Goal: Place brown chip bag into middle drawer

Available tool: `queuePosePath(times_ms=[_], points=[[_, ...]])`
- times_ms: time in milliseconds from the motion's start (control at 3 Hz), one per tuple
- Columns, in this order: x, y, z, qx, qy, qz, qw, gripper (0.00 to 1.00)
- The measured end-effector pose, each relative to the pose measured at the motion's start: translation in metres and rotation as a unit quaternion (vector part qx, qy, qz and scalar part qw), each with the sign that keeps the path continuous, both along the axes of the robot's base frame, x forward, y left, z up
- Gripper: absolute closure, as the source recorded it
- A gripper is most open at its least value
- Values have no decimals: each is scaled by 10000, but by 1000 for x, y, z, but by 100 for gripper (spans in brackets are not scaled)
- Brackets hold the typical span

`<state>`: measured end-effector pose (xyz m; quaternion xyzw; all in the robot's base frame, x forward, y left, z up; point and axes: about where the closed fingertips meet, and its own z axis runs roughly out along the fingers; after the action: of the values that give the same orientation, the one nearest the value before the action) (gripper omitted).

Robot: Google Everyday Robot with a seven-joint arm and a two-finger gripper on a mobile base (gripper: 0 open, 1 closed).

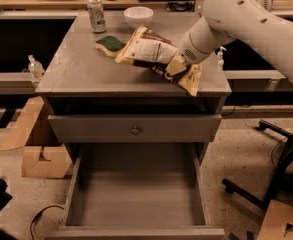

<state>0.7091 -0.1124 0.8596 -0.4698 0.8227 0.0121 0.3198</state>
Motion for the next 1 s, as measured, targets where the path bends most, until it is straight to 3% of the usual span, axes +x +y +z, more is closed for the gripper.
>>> queuePosePath(times_ms=[333,667,1000], points=[[0,0,0,0,-1,0,10000,100],[-33,-2,29,-62,-240,-28,9997,100],[-122,-13,91,-149,-764,-231,9967,100]])
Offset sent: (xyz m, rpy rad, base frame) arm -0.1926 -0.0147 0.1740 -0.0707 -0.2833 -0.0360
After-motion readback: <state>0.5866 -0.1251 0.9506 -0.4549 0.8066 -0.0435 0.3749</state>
